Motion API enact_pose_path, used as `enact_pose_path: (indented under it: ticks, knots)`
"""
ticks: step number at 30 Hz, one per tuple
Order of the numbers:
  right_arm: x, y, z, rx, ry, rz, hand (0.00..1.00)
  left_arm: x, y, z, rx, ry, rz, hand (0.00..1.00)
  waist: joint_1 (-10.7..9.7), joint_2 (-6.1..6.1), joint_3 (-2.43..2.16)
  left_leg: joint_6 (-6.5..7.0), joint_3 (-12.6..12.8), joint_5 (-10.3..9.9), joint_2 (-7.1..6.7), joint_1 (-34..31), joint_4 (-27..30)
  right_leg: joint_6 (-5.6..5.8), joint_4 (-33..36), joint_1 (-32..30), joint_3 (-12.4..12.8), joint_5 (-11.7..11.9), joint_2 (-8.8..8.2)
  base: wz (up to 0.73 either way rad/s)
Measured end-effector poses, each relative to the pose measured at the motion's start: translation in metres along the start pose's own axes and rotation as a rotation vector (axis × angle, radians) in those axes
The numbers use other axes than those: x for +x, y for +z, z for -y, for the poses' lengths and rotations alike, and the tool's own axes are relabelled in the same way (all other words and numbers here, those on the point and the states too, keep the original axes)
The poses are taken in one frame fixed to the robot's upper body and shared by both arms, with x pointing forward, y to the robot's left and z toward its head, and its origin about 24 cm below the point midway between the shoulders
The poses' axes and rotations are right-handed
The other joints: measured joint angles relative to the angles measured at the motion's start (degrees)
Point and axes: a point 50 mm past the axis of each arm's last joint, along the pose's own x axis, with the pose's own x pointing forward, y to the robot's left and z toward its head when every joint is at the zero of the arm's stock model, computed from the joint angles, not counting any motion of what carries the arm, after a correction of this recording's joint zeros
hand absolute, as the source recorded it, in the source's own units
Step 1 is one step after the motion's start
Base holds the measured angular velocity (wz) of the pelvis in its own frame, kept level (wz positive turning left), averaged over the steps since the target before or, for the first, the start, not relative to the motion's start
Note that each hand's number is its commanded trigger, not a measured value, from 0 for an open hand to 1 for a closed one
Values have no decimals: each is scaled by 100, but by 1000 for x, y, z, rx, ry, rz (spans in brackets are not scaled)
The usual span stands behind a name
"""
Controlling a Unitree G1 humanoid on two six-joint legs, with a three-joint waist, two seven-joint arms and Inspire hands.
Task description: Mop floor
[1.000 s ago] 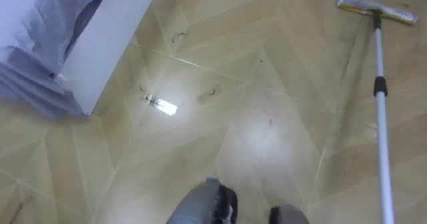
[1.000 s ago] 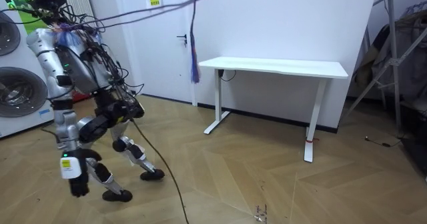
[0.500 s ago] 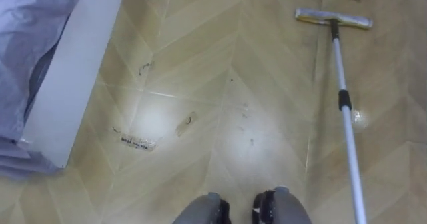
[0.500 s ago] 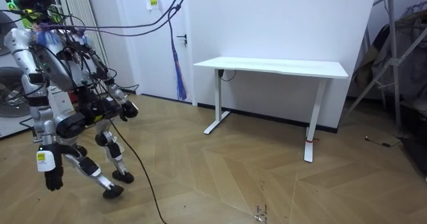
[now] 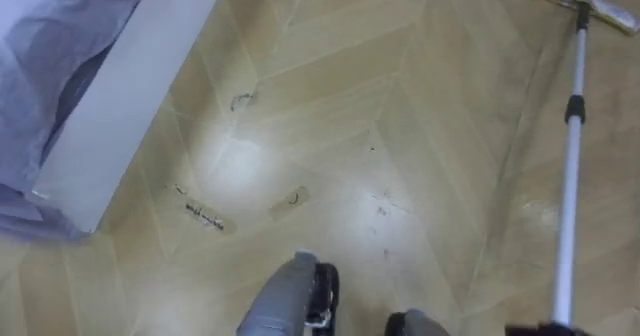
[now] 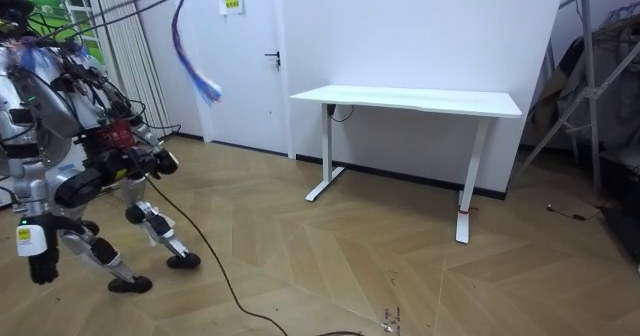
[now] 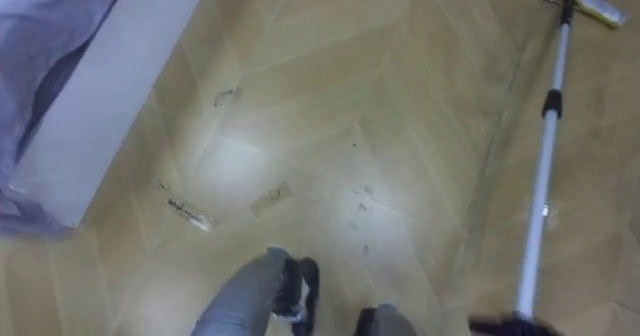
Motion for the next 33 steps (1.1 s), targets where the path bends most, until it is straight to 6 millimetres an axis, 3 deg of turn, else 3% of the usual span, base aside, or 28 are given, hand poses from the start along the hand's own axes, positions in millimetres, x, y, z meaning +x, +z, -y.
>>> enact_pose_path:
  ticks: [2, 4, 6, 9, 10, 11, 12, 13, 15, 17, 19, 20, 23, 27, 31, 33]
  knots:
    - [3, -31, -11, -29, -16, -81, 100, 1, 5, 2, 19, 0, 19, 0, -148, 124, -1, 49, -42, -129, -78, 144, -60, 76, 415, -264, 267, 427, 75, -6]
    - [3, -39, -28, -30, 6, -101, 100, 1, 6, 6, 19, -9, 20, 0, -288, 146, 62, 48, -42, -138, -76, 249, -218, 108, 306, -579, 466, 423, 176, -31]
    - [3, -48, -38, -32, 18, -120, 100, 1, 5, 12, 13, -23, 16, 0, -352, 158, 87, 63, -28, -125, -73, 397, -380, 105, -200, -875, 479, 428, 219, -20]
    - [3, -51, -44, -36, 23, -132, 100, 0, -1, 14, 14, -28, -5, 0, -391, 119, 105, 46, -23, -190, -72, 614, -496, -25, -1427, -1092, 300, 755, 232, 0]
    - [3, -46, -44, -36, 15, -129, 100, 0, -5, 14, 13, -25, -25, 0, -362, 90, 118, 10, -28, -269, -62, 694, -466, -119, -1646, -1127, 269, 1029, 293, -9]
    - [2, -35, -46, -33, 7, -122, 100, 0, -9, 13, 9, -21, -46, 0, -289, 32, 115, -35, -39, -329, -45, 759, -445, -210, -1678, -1095, 272, 1218, 357, -12]
    - [2, -29, -46, -27, 5, -117, 100, 0, -10, 13, 8, -18, -52, 0, -245, 8, 127, -61, -40, -358, -26, 791, -435, -242, -1676, -1068, 254, 1231, 371, -24]
    - [0, -11, -48, -21, 7, -93, 100, 1, -12, 12, 2, -9, -61, 0, -114, -41, 105, -107, -39, -408, 14, 808, -400, -294, -1657, -1043, 215, 1223, 402, -36]
    - [-4, 25, -52, -7, 14, -14, 100, 1, -12, 9, -14, -3, -66, 0, 21, -167, 146, -187, -82, -470, 38, 808, -289, -402, -1554, -1035, 104, 1171, 347, -27]
    - [-17, 78, -56, 12, 32, 126, 100, 1, -12, 5, -34, 4, -70, 0, 54, -278, 177, -306, -163, -586, 67, 798, -16, -510, -1336, -999, -13, 984, 309, 11]
    - [-28, 110, -63, 46, 72, 235, 100, 1, -12, 0, -28, 15, -66, 0, 60, -397, 187, -366, -180, -622, 106, 790, 29, -604, -1283, -995, -54, 879, 328, 25]
    - [-34, 126, -66, 65, 100, 297, 100, 1, -12, -2, -22, 20, -67, 0, 87, -425, 174, -368, -194, -622, 157, 786, 27, -584, -1310, -963, -99, 895, 364, 31]
    - [-41, 139, -68, 106, 142, 337, 100, -1, -20, 0, -14, 15, -89, 0, 295, -407, 165, -445, -226, -590, 259, 842, -68, -672, -1559, -815, -259, 1030, 457, 10]
    - [-31, 120, -62, 98, 144, 291, 100, -3, -31, -1, -16, 13, -134, 0, 346, -372, 164, -480, -271, -486, 297, 1012, -308, -698, -1846, -584, -315, 1160, 485, 3]
    - [-12, 66, -47, 70, 116, 179, 100, -2, -25, 2, -22, -9, -121, 0, 245, -222, 160, -462, -377, -444, 336, 1311, -567, -640, -2184, -189, -367, 1246, 514, 5]
    - [-6, 42, -44, 50, 100, 121, 100, 2, -15, 0, -32, -2, -105, 0, 157, -162, 131, -444, -400, -433, 334, 1392, -604, -632, -2230, -87, -410, 1263, 497, 4]
